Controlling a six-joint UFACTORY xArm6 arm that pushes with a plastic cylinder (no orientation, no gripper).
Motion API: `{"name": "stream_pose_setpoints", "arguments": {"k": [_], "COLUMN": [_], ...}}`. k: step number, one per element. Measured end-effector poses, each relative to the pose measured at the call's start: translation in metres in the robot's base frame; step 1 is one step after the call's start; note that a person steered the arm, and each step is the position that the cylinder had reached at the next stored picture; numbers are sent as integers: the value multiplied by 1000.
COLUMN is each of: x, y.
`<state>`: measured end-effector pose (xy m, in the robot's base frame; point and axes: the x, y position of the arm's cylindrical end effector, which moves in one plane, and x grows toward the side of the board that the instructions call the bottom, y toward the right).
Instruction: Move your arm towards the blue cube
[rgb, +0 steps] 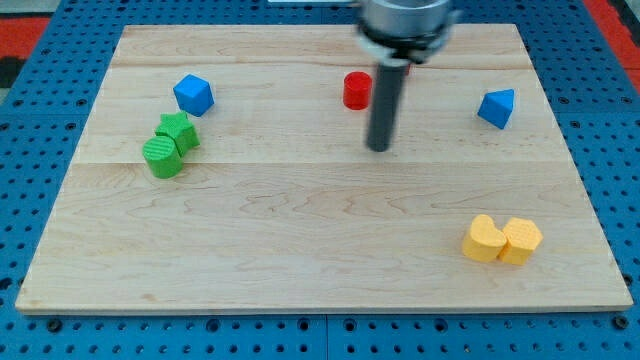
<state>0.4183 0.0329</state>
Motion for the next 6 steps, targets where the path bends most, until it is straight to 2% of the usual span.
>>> {"name": "stream_pose_setpoints", "arguments": {"k": [1, 3, 4, 5, 6], "x": [-14, -105, -140, -141, -115], "y": [-56, -103, -157, -245, -262]}}
